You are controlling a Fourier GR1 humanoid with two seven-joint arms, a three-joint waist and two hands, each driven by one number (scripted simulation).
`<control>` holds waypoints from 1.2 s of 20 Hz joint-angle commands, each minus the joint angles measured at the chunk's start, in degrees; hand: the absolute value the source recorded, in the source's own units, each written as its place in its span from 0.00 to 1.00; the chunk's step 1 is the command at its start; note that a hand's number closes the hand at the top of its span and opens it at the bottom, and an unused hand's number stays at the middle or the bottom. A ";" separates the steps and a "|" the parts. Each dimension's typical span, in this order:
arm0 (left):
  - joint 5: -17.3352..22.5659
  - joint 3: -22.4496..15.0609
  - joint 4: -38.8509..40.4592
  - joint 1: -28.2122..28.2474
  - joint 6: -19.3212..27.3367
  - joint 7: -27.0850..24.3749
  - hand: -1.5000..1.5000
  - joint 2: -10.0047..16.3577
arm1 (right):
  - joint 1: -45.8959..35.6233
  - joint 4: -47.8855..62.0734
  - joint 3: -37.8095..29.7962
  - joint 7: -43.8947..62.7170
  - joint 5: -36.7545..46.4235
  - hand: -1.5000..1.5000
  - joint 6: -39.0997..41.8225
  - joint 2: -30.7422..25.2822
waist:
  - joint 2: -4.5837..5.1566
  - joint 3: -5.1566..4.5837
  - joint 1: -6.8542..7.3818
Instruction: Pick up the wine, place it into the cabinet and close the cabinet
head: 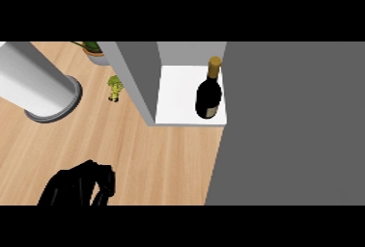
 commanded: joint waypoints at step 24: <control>11.64 23.35 3.73 28.81 -29.27 -11.62 0.00 21.30 | -28.48 10.33 39.39 5.70 22.08 1.00 -42.05 6.57 | -0.36 -0.32 2.43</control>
